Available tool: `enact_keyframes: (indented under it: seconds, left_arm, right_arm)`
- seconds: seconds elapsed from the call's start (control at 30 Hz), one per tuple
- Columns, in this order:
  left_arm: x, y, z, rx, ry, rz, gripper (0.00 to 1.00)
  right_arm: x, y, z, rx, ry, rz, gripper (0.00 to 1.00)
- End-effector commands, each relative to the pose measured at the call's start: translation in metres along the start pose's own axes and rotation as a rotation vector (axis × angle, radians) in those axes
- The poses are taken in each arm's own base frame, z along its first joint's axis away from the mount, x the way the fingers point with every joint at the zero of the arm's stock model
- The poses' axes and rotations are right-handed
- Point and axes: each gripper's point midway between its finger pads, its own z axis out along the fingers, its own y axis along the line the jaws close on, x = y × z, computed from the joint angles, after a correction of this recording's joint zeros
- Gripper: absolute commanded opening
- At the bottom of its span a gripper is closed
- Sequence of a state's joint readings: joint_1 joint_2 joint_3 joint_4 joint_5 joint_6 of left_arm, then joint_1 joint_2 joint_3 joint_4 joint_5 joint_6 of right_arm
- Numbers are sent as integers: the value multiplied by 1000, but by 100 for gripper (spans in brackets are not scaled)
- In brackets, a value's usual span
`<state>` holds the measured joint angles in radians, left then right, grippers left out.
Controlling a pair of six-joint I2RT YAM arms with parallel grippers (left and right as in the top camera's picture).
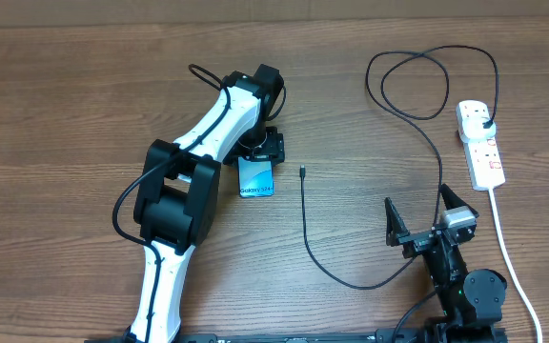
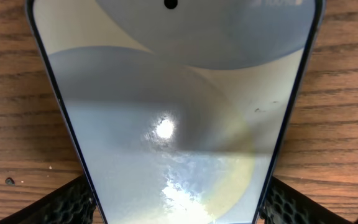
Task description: Plug charger to phone and switch on socket
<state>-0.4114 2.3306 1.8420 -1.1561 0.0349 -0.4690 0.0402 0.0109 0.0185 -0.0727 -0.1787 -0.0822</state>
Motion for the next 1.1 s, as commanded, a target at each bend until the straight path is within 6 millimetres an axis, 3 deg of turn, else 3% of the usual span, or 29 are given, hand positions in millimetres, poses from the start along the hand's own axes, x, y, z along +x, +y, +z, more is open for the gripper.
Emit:
enact_keyframes:
  seconds: [0.0, 0.13, 0.43, 0.8, 1.07]
  left_arm:
    - [23, 8, 47, -24, 137, -19, 82]
    - [23, 8, 47, -24, 138, -20, 79]
    - [20, 7, 41, -17, 133, -26, 80]
    - [-1, -6, -26, 11, 82, -23, 76]
    - [13, -21, -55, 98, 148, -23, 75]
  right_arm:
    - [2, 0, 0, 1, -1, -1, 100]
    - [2, 0, 0, 1, -1, -1, 100]
    - [2, 0, 0, 1, -1, -1, 100]
    - [2, 0, 0, 1, -1, -1, 100]
    - [2, 0, 0, 1, -1, -1, 100]
